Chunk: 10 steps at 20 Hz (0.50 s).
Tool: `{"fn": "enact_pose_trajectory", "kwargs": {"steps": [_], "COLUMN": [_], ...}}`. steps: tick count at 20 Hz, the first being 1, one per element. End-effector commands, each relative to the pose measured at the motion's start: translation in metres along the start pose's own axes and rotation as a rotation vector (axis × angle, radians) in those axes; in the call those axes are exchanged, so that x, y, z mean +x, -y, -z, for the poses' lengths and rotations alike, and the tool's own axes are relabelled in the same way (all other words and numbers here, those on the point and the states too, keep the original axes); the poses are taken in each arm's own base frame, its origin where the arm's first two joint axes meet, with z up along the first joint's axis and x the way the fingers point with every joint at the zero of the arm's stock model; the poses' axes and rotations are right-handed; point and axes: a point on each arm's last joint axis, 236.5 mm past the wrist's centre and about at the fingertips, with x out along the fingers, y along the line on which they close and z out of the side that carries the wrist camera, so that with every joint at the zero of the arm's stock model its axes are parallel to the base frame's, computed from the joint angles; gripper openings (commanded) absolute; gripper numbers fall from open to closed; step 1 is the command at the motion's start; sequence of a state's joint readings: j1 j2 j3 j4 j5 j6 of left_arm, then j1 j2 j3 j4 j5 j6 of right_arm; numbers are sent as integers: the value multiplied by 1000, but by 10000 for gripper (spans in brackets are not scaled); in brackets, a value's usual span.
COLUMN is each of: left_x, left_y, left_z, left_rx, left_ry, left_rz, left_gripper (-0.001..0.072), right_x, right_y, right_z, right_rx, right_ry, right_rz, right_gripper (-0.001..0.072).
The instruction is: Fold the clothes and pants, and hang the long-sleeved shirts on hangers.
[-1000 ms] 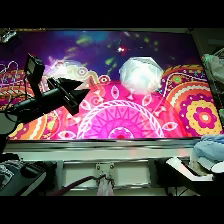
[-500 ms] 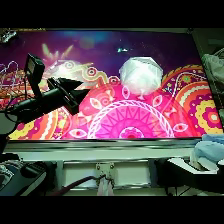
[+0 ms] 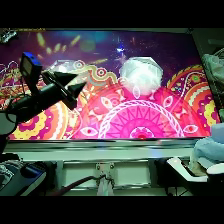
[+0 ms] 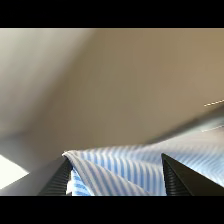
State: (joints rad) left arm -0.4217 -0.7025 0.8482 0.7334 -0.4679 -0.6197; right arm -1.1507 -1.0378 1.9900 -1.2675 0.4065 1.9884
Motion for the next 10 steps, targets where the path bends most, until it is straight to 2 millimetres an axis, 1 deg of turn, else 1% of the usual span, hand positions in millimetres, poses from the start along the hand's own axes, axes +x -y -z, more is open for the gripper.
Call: {"fn": "enact_pose_trajectory", "kwargs": {"steps": [1, 2, 3, 5, 7, 9, 10], "left_x": [-9, -12, -14, -18, -24, -28, -29], "left_y": [-50, -55, -55, -54, -53, -54, -54], "left_z": [-37, -41, -44, -48, -54, -56, -57], "left_rx": [67, 68, 69, 72, 77, 124, 147], "left_ry": [148, 165, 173, 184, 201, 199, 197], "left_rz": [-220, -242, -246, -246, -251, -263, -268], "left_gripper": [332, 331, 332, 331, 331, 331, 331], "right_x": [-23, -24, -24, -24, -24, -24, -24], "right_y": [-93, -98, -93, -74, -56, -48, -48], "right_z": [18, 30, 42, 65, 74, 76, 75], "right_rx": [143, 80, 17, -71, -159, -199, -198], "right_ry": [-71, -100, -139, -228, -266, -274, -274], "right_rz": [-248, -251, -224, -154, -91, -63, -63], "right_gripper": [620, 620, 620, 620, 620, 621, 621]}}
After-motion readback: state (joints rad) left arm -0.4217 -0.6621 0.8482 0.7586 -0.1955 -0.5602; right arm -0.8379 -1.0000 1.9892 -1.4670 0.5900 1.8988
